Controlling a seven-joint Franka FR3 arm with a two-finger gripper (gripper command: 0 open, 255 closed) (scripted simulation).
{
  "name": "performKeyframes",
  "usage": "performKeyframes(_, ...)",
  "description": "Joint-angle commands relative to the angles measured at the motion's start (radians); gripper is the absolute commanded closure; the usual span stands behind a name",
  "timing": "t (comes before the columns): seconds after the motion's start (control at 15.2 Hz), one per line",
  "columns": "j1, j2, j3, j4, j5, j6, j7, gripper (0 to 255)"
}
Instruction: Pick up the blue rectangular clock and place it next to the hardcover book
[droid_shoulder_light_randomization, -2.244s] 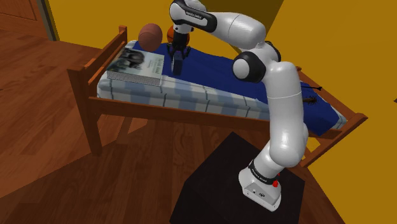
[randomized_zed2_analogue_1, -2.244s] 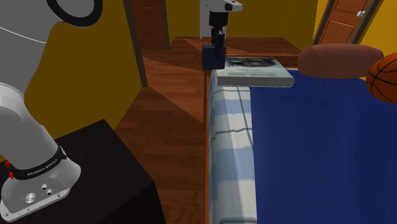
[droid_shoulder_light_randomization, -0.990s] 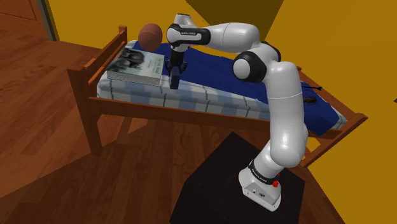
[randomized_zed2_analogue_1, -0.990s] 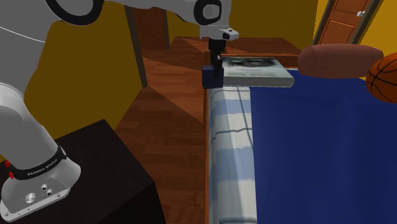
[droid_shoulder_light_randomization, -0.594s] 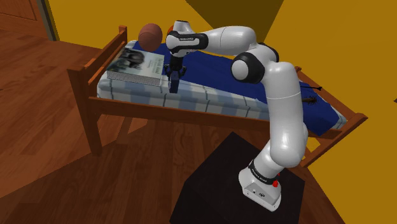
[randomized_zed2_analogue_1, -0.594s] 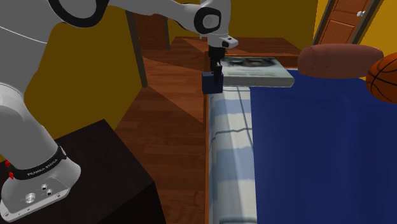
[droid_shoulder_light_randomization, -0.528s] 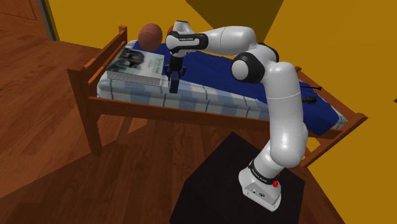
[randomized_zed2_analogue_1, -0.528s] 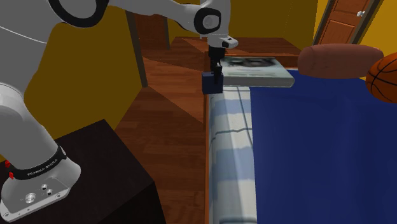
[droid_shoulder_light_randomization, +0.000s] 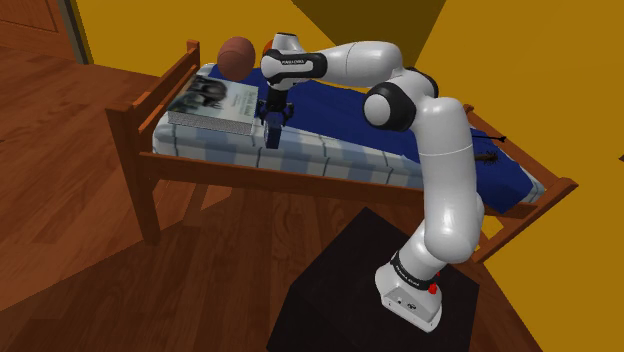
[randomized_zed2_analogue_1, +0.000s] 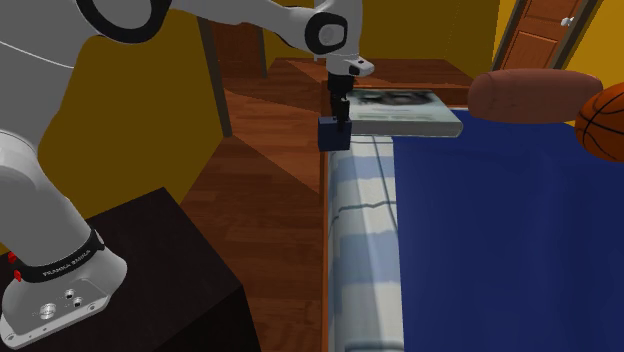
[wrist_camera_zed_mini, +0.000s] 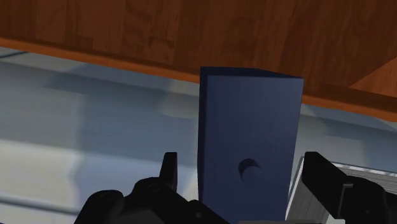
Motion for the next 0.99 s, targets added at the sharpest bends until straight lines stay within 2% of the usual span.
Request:
performKeyframes(0.0,0.000,0.000,0.000,0.000,0.000,0.000,0.000,0)
performKeyframes(0.13,0.000,0.000,0.000,0.000,0.000,0.000,0.000,0)
performKeyframes(0.4,-0.004,-0.023,-0.004,0.091,-0.007,-0.113,0.006,0)
performKeyframes(0.92,-0.004,-0.023,-0.004,0.091,-0.007,-0.113,0.006,0)
